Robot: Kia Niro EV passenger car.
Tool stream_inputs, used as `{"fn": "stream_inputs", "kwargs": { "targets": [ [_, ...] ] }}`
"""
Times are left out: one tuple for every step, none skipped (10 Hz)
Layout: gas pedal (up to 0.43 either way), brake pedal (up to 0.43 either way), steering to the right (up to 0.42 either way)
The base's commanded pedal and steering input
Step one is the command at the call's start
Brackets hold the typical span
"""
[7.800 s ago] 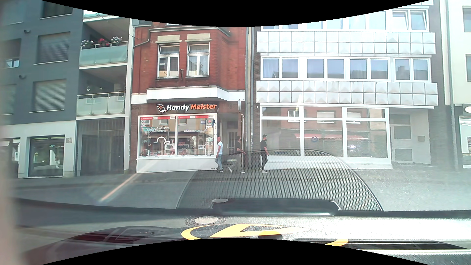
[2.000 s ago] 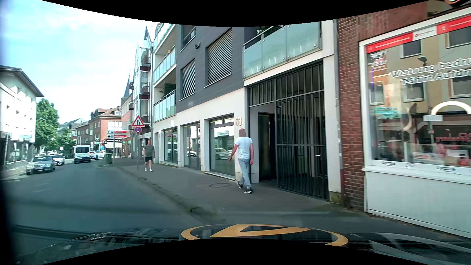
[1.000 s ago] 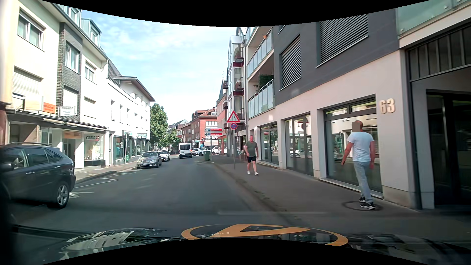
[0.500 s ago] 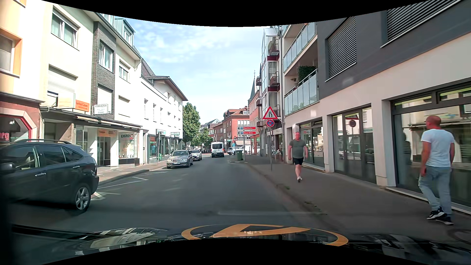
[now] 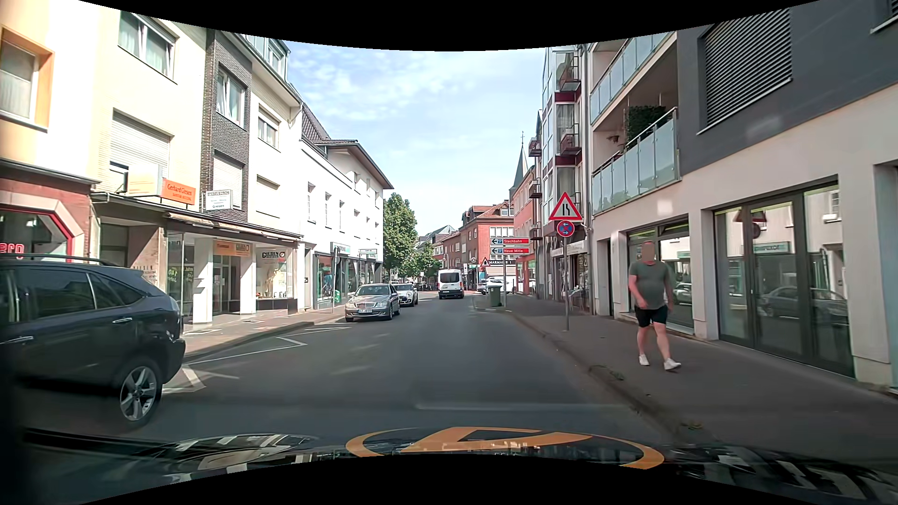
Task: Follow the waypoints while adhering to traffic rules and regulations
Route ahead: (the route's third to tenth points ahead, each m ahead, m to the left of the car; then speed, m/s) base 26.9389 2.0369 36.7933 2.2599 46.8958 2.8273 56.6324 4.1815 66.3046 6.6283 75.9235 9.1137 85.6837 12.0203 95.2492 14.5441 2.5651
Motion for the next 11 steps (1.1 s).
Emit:
{"fn": "stream_inputs", "kwargs": {
  "targets": [
    [0.000, 0.000, -0.167],
    [0.028, 0.000, -0.154],
    [0.059, 0.000, -0.131],
    [0.059, 0.000, -0.115],
    [0.059, 0.000, -0.087],
    [0.059, 0.000, -0.056],
    [0.059, 0.000, -0.034],
    [0.059, 0.000, -0.028],
    [0.059, 0.000, -0.025],
    [0.059, 0.000, -0.016],
    [0.059, 0.000, -0.011]
  ]
}}
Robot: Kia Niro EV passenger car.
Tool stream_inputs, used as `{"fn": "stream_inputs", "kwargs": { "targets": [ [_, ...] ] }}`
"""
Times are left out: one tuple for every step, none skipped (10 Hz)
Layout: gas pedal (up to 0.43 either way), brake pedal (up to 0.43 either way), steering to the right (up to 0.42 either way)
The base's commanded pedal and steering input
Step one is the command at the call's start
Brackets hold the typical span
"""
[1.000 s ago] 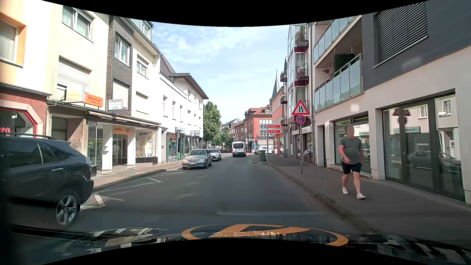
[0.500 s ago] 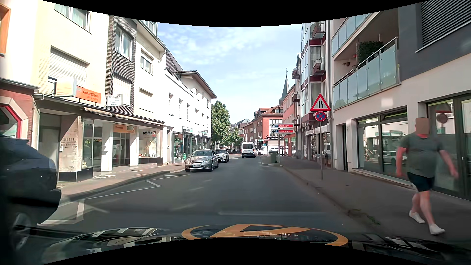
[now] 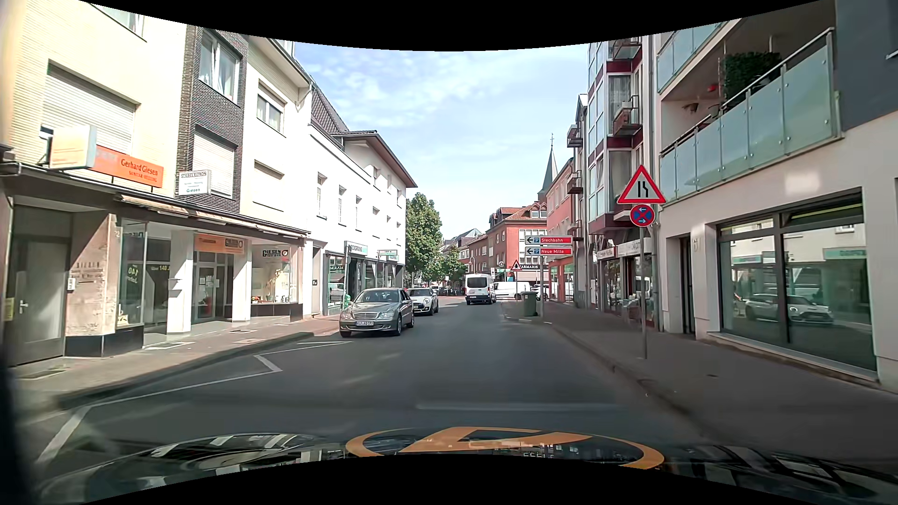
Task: Follow the waypoints while adhering to traffic rules and regulations
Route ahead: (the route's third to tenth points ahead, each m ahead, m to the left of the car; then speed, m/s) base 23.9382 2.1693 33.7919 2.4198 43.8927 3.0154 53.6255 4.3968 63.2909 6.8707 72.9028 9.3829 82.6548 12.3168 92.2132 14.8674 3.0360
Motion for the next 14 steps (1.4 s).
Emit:
{"fn": "stream_inputs", "kwargs": {
  "targets": [
    [0.059, 0.000, -0.009],
    [0.059, 0.000, -0.008],
    [0.059, 0.000, -0.008],
    [0.059, 0.000, -0.006],
    [0.059, 0.000, 0.009],
    [0.059, 0.000, 0.019],
    [0.059, 0.000, 0.023],
    [0.047, 0.000, 0.022],
    [0.028, 0.000, 0.024],
    [0.020, 0.000, 0.025],
    [0.020, 0.000, 0.025],
    [0.008, 0.000, 0.023],
    [0.000, 0.000, 0.021],
    [0.000, 0.000, 0.021]
  ]
}}
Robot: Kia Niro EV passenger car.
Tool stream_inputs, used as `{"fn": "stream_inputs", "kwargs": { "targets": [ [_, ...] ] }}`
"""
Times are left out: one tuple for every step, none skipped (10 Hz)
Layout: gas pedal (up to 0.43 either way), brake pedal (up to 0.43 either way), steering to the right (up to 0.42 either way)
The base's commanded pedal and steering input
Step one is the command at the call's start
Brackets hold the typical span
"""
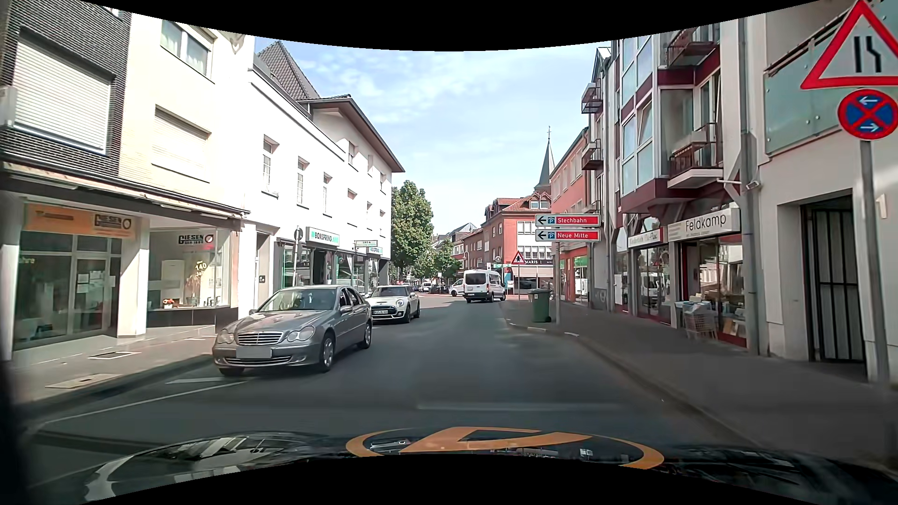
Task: Follow the waypoints while adhering to traffic rules and regulations
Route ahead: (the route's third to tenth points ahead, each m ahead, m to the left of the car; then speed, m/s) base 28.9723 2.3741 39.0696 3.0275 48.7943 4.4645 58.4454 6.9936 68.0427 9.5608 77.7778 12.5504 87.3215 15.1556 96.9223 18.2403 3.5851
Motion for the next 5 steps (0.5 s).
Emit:
{"fn": "stream_inputs", "kwargs": {
  "targets": [
    [0.000, 0.000, 0.019],
    [0.000, 0.000, 0.012],
    [0.000, 0.000, 0.003],
    [0.000, 0.000, -0.002],
    [0.000, 0.000, -0.004]
  ]
}}
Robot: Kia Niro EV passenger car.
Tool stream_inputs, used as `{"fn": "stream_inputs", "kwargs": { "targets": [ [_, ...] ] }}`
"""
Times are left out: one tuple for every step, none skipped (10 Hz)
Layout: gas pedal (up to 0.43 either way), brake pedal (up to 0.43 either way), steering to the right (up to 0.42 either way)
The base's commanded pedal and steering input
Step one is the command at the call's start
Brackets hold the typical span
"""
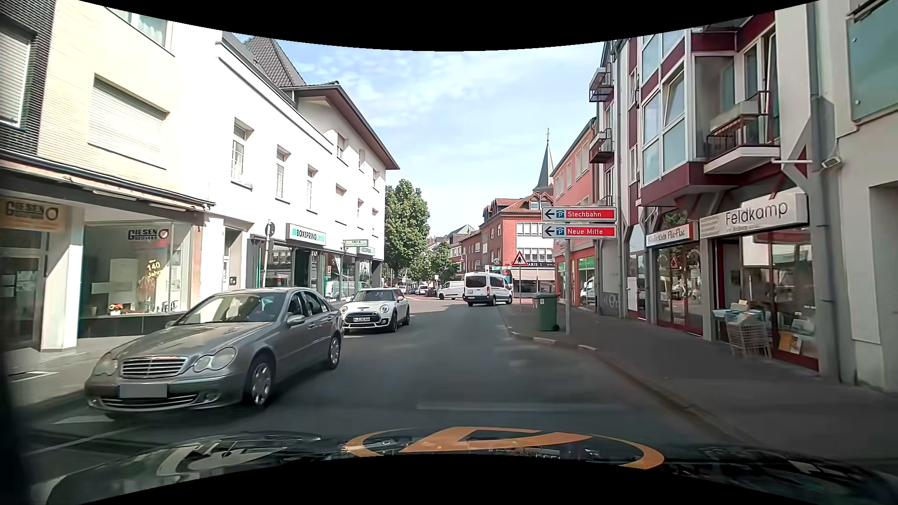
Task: Follow the waypoints while adhering to traffic rules and regulations
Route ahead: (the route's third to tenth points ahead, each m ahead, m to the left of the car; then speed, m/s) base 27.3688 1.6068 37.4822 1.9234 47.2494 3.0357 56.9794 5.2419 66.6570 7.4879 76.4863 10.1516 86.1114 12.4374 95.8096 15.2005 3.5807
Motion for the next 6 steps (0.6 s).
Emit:
{"fn": "stream_inputs", "kwargs": {
  "targets": [
    [0.000, 0.000, -0.006],
    [0.000, 0.000, -0.013],
    [0.000, 0.000, -0.020],
    [0.000, 0.000, -0.026],
    [0.000, 0.000, -0.029],
    [0.020, 0.000, -0.031]
  ]
}}
